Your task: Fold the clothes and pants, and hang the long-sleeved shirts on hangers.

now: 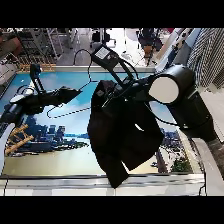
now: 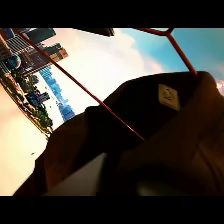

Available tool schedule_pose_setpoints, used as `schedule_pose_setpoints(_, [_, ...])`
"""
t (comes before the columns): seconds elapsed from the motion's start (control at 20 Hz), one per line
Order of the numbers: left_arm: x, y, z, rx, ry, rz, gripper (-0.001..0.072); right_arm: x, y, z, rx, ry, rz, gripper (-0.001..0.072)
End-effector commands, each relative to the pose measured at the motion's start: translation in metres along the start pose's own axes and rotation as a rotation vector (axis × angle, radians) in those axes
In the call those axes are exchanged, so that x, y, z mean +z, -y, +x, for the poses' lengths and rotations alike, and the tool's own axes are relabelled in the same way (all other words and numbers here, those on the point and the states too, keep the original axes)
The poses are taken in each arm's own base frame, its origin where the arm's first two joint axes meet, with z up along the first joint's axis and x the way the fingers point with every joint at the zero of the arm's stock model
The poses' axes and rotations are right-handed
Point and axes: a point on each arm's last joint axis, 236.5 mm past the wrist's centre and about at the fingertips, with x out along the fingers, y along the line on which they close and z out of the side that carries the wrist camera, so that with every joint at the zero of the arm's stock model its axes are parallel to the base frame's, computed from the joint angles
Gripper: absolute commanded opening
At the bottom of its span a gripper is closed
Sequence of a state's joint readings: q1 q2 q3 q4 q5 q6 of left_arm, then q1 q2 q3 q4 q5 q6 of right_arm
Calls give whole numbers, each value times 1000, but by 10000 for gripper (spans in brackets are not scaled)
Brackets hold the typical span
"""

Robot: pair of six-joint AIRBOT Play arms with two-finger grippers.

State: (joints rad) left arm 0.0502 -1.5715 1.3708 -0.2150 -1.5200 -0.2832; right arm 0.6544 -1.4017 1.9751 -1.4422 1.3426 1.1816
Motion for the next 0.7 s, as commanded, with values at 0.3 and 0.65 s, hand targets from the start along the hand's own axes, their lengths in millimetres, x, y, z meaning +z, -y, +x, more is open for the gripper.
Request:
schedule_pose_setpoints(0.3, [-1,10,-10,-170,96,8,13,-17,83,-89,-366,-69,-337,656])
schedule_pose_setpoints(0.65, [-1,10,-10,-170,96,7,13,-18,85,3,-266,-80,-627,703])
